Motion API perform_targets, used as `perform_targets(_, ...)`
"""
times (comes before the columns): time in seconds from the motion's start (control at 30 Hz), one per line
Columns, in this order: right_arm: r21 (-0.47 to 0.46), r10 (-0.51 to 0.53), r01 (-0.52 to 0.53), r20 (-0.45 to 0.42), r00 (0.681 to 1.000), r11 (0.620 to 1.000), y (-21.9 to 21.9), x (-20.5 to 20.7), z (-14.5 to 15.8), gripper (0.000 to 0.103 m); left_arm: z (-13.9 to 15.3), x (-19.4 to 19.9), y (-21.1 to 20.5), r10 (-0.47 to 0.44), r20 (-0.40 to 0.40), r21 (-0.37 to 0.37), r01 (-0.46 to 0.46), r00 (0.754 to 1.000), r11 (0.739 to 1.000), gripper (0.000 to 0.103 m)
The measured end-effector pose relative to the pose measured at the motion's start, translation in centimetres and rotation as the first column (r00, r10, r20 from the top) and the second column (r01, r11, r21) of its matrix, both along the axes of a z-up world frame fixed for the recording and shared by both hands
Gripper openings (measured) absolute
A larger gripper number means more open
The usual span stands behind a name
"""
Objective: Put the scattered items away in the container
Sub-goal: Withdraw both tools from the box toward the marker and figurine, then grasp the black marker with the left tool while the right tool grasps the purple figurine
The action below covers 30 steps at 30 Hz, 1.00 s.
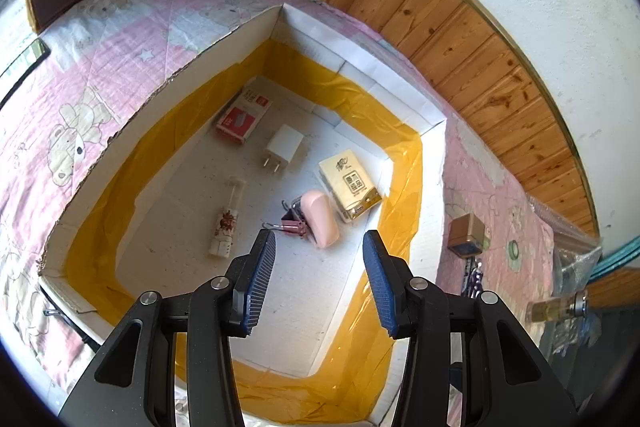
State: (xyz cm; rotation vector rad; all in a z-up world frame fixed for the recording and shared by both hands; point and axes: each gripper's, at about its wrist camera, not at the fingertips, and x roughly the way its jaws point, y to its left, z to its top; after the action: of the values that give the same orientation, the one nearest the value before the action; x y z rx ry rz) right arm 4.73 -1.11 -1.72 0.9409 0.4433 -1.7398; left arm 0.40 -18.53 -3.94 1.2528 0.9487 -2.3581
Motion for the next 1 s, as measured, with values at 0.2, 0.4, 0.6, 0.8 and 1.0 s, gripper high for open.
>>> perform_targets(0.2, -0.099, -0.063, 0.069, 0.063, 0.996, 0.993, 3.6, -2.0, 1.0, 0.035, 2.9, 0.6, 2.3, -0.086, -0.154, -0.047, 0.080, 0.984, 0.996, 0.048)
perform_targets(0.4, -0.149, -0.223, 0.238, 0.108, 0.969, 0.960, 9.5, -6.7, 2.1, 0.035, 4.1, -0.1, 6.7, -0.243, -0.210, -0.149, 0.214, 0.947, 0.965, 0.048)
perform_targets(0.6, -0.033, -0.498, 0.509, 0.169, 0.851, 0.860, 15.1, -13.3, -1.5, 0.035, 2.8, -2.0, 11.5, -0.379, -0.191, -0.182, 0.347, 0.905, 0.920, 0.048)
perform_targets(0.8, 0.109, -0.621, 0.612, 0.172, 0.765, 0.783, 18.2, -17.9, -6.3, 0.035, 1.1, -4.5, 15.8, -0.483, -0.141, -0.217, 0.449, 0.864, 0.867, 0.048)
perform_targets(1.0, 0.192, -0.625, 0.596, 0.164, 0.764, 0.779, 18.1, -19.7, -10.3, 0.035, -1.5, -6.9, 17.9, -0.521, -0.094, -0.190, 0.499, 0.848, 0.846, 0.048)
